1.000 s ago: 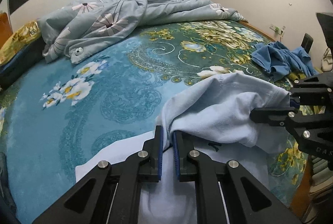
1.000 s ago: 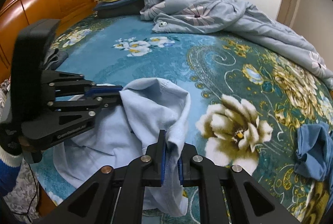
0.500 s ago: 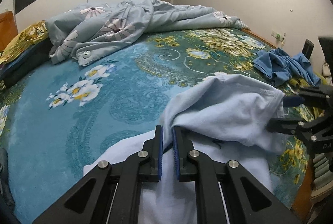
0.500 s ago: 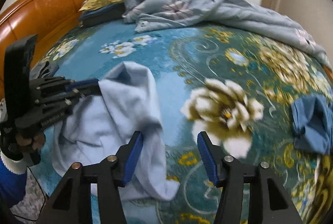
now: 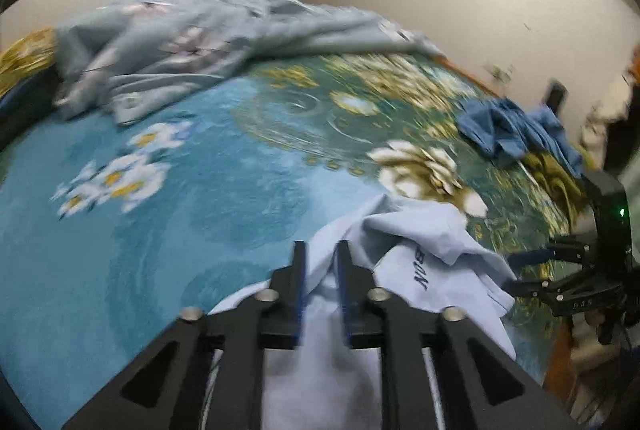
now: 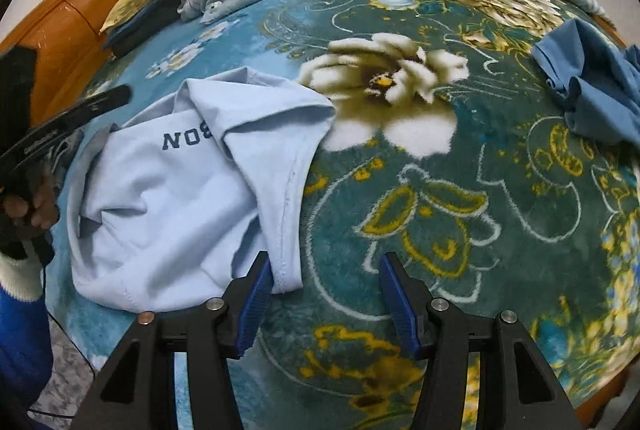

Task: Fold clothes

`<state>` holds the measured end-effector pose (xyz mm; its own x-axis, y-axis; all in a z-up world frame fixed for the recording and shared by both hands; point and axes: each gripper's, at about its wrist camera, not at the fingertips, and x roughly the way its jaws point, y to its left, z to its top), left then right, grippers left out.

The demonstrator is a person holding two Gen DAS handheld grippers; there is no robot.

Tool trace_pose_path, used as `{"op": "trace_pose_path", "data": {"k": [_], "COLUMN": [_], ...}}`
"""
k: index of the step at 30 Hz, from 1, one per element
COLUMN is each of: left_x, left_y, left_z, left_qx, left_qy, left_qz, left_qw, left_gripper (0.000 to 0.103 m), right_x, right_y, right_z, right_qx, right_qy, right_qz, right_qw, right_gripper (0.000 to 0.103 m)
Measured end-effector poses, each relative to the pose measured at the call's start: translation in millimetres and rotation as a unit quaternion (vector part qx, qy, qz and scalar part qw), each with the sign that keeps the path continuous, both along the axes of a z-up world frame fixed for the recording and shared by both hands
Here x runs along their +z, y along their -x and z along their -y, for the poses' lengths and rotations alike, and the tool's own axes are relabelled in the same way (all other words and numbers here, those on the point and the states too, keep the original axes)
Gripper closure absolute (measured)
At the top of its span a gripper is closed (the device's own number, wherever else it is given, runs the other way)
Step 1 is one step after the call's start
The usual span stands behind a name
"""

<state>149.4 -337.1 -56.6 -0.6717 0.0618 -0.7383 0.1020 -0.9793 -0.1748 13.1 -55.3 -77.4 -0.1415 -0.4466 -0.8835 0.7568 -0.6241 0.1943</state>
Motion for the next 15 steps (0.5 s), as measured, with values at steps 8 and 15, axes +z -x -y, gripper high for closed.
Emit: {"op": "trace_pose_path", "data": {"k": [8,15], "left_x": [-32,-35], "left_y": [45,54], "left_z": [15,-1], "left_qx": [-0.034,-0.025], "left_qy": [-0.025,-0.013], "left_qz": [0.085,0.115], "left_qw": [0.9955,0.9930], "left_gripper": [0.062,0.096], "right_x": [2,-2], "right_y": [-10,-25], "right_z": [-22,-14], "right_qx": [-0.029,-0.017], "right_qy": [0.041,0.072], "right_qz": [0.042,0.073], "right_qw": [0.998,0.995], "right_gripper": [0.045,0.043]}}
